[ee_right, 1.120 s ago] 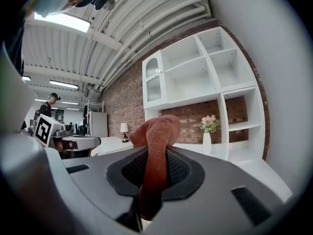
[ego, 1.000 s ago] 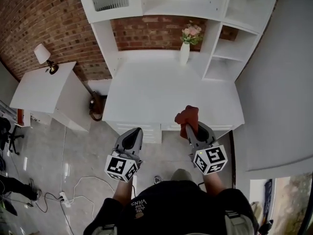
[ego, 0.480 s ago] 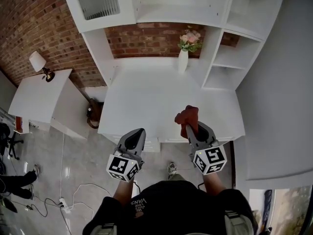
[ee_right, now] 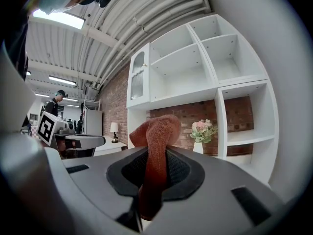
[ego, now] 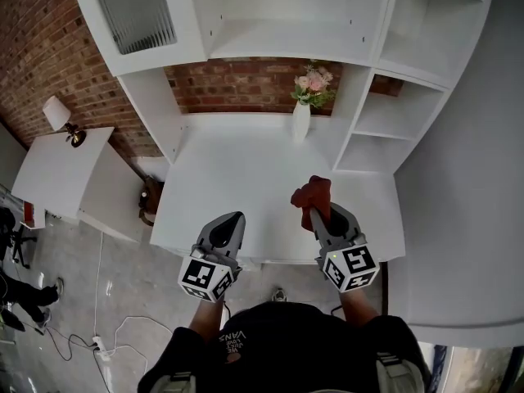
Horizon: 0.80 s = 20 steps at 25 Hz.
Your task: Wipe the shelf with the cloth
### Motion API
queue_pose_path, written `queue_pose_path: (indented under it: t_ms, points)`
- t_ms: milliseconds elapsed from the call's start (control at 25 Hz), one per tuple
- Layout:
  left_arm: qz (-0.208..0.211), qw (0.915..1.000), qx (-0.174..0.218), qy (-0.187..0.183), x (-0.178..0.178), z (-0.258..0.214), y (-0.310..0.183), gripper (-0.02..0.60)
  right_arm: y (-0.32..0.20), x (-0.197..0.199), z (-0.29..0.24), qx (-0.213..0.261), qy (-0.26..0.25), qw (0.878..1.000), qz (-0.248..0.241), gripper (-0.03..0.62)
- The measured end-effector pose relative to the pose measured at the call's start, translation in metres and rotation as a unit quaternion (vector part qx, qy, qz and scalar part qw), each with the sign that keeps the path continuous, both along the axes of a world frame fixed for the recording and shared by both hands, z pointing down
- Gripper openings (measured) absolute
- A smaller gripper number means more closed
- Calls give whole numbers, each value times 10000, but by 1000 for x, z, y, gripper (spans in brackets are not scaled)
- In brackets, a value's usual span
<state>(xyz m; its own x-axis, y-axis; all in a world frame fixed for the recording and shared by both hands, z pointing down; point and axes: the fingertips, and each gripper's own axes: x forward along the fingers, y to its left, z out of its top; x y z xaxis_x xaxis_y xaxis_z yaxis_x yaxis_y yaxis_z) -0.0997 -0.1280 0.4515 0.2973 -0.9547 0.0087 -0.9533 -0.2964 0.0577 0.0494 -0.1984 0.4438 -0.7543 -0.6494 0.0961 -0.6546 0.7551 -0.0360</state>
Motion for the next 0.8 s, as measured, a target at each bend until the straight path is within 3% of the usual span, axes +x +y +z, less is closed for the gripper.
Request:
queue_pose_path:
  t_ms: [360, 800]
  points:
    - [124, 9999, -8, -65, 4, 1, -46, 6, -43, -13, -10, 193, 21, 9996, -181, 57]
    - [716, 9974, 61, -47, -29, -12, -93, 6, -86, -56, -53, 681, -16, 9976, 159, 57]
